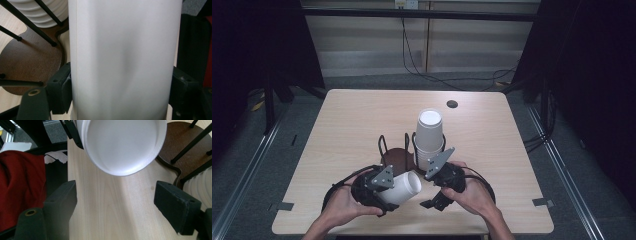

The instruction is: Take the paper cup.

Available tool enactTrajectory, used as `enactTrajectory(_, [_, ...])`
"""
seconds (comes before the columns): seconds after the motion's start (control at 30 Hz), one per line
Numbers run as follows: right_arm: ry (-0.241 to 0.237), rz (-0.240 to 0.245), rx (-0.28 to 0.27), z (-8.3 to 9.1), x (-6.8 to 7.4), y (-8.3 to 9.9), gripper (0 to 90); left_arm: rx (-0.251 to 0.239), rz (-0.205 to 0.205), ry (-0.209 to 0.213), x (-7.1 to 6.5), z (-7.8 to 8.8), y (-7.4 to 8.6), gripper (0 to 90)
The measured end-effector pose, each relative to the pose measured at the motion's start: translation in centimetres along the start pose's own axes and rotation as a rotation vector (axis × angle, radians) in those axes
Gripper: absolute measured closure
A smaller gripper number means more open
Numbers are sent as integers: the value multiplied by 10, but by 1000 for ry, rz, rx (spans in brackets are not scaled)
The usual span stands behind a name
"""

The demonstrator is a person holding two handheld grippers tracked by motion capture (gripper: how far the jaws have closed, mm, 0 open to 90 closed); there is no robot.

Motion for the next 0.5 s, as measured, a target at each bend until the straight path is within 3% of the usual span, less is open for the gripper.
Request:
enactTrajectory(0.1, [-5, 9, 6, -1, 1, -1, 171, 27, -10, -2, -1, 0, 0, 217])
enactTrajectory(0.17, [-41, -3, 24, -1, 3, 0, 171, 37, -18, -3, -3, -2, -1, 217])
enactTrajectory(0.23, [-85, -30, 38, -2, 6, 0, 171, 49, -21, -3, -4, -5, -2, 217])
enactTrajectory(0.33, [-80, -57, 64, -5, 4, 1, 142, 68, -29, -4, -7, -9, -4, 217])
enactTrajectory(0.47, [-122, -94, 75, -5, 4, 1, 145, 76, -49, -2, -11, -11, -8, 217])
enactTrajectory(0.5, [-130, -98, 75, -6, 4, 1, 145, 92, -73, -8, -11, -10, -9, 217])
Point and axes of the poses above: each handheld gripper's, and its own axes: z roughly backward along the jaws, y roughly out of its underside, x roughly to its left, the point moved 9 cm from there along -z, roughly forward along the jaws, and after that the axes turned 6 degrees about x, right-handed, at the moved point
